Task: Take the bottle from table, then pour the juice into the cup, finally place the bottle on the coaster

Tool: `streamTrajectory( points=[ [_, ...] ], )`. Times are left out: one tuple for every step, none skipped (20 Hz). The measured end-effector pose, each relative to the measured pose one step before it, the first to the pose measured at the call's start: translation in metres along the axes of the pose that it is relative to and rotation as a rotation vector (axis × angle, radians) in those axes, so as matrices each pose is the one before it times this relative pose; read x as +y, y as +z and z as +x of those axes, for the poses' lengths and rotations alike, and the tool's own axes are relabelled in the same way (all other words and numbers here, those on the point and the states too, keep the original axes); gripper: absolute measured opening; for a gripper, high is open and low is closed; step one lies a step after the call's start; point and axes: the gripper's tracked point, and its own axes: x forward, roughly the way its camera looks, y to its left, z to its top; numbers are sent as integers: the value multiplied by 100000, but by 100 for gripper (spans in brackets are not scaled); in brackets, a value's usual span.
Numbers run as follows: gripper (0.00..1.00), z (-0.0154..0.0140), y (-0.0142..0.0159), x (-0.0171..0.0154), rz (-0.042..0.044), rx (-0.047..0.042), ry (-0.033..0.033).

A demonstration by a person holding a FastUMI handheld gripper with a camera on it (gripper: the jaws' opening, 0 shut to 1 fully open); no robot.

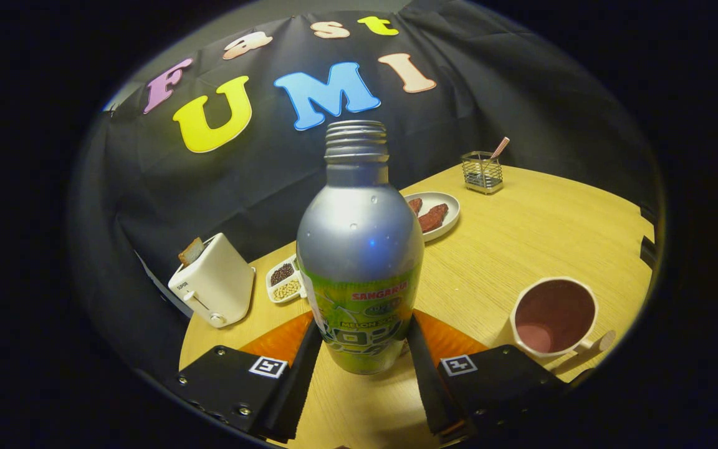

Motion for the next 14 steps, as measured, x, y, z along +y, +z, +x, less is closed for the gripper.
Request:
streamTrajectory(
  points=[
    [75, 410, 191, -9, -1317, -731, -740],
    [75, 453, 37, -61, -1445, -538, -826],
    [75, 424, 130, 172, -1653, -427, -401],
    [75, 406, -224, -177, -1865, -33, -807],
    [75, 420, -37, 25, -1869, -289, -232],
    [75, 351, -29, -72, -1833, -128, -484],
    [75, 389, 89, 41, -1934, -154, -417],
    [75, 376, -30, -125, -1836, -248, -427],
    [75, 371, -13, 103, -1655, 41, -56],
    [75, 416, -147, 58, -2054, -385, 145],
    [75, 308, -11, -14, -2167, -238, -610],
    [75, 350, -117, -70, -1635, -346, -206],
    [75, 379, -67, 30, -884, 136, -218],
    [75, 310, -166, -3, -406, -23, -84]
  ],
)
